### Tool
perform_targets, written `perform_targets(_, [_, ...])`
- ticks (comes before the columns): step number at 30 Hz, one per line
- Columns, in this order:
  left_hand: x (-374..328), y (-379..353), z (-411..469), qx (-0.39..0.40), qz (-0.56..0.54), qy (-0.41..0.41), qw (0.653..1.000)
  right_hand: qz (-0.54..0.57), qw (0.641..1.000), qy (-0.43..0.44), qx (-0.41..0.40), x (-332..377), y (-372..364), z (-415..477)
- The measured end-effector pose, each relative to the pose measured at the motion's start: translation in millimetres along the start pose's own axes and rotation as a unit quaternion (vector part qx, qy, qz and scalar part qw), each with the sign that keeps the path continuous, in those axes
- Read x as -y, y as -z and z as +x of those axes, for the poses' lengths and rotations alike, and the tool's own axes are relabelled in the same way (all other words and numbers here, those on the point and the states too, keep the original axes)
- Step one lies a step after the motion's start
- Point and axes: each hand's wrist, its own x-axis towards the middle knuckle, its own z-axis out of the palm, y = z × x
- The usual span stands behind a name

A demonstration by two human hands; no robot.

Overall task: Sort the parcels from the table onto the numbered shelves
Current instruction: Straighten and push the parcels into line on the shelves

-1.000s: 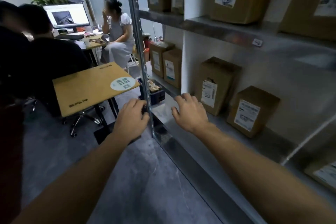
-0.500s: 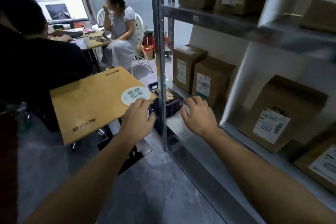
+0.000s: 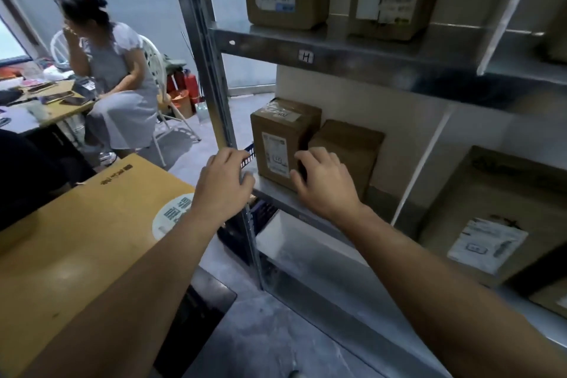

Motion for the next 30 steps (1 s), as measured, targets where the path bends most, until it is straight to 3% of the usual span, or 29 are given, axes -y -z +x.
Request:
perform_targets(12, [21, -38, 97, 0.006, -0.09, 0.006, 0.996, 0.063, 0.996, -0.057, -0.001, -16, -9, 89])
perform_targets(25, [43, -70, 152, 0.051, -0.139, -0.04, 0.988, -0.038, 0.991, -0.127, 0.031, -24, -26, 119])
perform_targets(30, [48, -73, 158, 0.034, -0.138, -0.078, 0.987, -0.06, 0.984, -0.165, 0.025, -24, -32, 122])
